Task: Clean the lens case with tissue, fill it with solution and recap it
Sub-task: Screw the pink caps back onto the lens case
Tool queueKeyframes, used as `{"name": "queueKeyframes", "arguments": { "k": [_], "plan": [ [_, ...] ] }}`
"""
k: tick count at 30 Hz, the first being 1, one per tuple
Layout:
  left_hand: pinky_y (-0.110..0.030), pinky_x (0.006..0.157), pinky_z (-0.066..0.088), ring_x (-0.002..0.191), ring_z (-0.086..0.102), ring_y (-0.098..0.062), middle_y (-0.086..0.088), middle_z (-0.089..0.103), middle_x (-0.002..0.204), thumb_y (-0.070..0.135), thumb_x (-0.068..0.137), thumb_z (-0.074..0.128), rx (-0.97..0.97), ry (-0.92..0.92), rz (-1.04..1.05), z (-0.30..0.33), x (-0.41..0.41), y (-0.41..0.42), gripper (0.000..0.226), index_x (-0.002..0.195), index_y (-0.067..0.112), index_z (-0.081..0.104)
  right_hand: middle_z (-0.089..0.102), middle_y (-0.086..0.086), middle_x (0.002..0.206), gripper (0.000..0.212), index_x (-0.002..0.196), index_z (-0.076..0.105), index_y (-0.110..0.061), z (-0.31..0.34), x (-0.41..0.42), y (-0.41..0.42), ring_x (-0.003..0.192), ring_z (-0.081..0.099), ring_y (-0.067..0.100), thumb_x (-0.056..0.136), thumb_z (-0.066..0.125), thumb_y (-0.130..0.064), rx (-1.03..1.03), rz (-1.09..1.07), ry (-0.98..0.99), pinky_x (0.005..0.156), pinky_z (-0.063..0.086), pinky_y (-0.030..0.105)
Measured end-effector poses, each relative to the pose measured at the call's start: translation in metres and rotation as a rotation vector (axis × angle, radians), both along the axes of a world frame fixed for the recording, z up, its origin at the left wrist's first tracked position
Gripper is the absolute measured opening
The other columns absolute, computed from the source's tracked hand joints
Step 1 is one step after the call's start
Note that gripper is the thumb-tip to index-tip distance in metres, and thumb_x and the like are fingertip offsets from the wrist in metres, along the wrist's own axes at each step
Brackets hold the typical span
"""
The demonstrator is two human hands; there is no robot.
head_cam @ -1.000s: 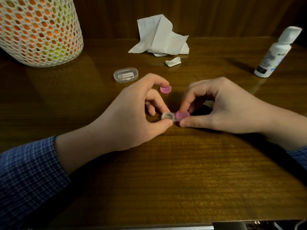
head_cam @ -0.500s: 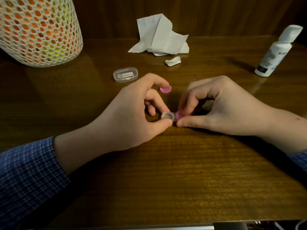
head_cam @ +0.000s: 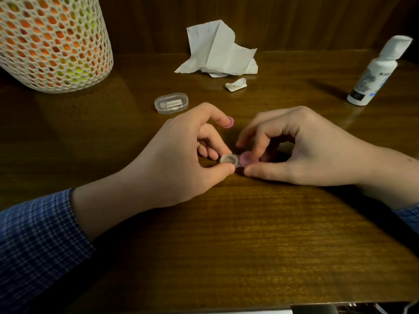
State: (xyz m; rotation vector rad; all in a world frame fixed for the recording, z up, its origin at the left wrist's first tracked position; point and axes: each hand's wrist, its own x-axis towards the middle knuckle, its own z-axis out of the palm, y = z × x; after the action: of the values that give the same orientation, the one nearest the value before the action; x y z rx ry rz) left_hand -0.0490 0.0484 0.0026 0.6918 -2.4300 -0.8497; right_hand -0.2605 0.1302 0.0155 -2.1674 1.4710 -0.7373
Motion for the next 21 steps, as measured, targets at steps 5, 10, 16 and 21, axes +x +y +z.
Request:
{"name": "queueKeyframes", "arguments": {
  "k": [5, 10, 16, 21],
  "plan": [
    [-0.023, 0.073, 0.058, 0.084, 0.072, -0.003, 0.012, 0.076, 0.086, 0.027, 0.074, 0.085, -0.002, 0.004, 0.004, 0.0, 0.0, 0.001, 0.061, 0.128, 0.018, 0.057, 0.076, -0.009, 0.096, 0.006, 0.08, 0.078, -0.019, 0.002, -0.003, 0.0, 0.096, 0.073, 0.01, 0.08, 0.081, -0.024, 0.052, 0.006, -0.004, 0.084, 0.061, 0.035],
    [-0.025, 0.074, 0.059, 0.084, 0.072, -0.001, 0.013, 0.076, 0.088, 0.029, 0.075, 0.084, -0.014, -0.005, 0.021, 0.001, 0.0, 0.002, 0.059, 0.126, 0.019, 0.058, 0.072, -0.009, 0.086, 0.018, 0.078, 0.076, -0.024, -0.002, 0.005, -0.001, 0.085, 0.07, 0.012, 0.074, 0.081, -0.042, -0.007, -0.058, -0.017, 0.073, 0.06, 0.038],
    [-0.024, 0.074, 0.059, 0.084, 0.072, -0.002, 0.011, 0.076, 0.088, 0.028, 0.074, 0.084, 0.003, 0.0, 0.007, 0.002, 0.0, 0.002, 0.06, 0.126, 0.016, 0.057, 0.074, -0.007, 0.1, 0.007, 0.087, 0.076, -0.019, -0.001, -0.005, 0.0, 0.078, 0.072, 0.019, 0.082, 0.082, -0.019, 0.06, 0.011, -0.03, 0.071, 0.061, 0.039],
    [-0.024, 0.074, 0.059, 0.084, 0.072, -0.001, 0.012, 0.076, 0.088, 0.026, 0.075, 0.085, -0.003, -0.003, 0.006, 0.002, 0.001, 0.002, 0.059, 0.126, 0.016, 0.058, 0.073, -0.011, 0.091, 0.018, 0.088, 0.077, -0.024, -0.002, -0.003, -0.002, 0.082, 0.071, 0.014, 0.076, 0.081, -0.037, 0.05, -0.023, -0.02, 0.071, 0.06, 0.029]
  ]
}}
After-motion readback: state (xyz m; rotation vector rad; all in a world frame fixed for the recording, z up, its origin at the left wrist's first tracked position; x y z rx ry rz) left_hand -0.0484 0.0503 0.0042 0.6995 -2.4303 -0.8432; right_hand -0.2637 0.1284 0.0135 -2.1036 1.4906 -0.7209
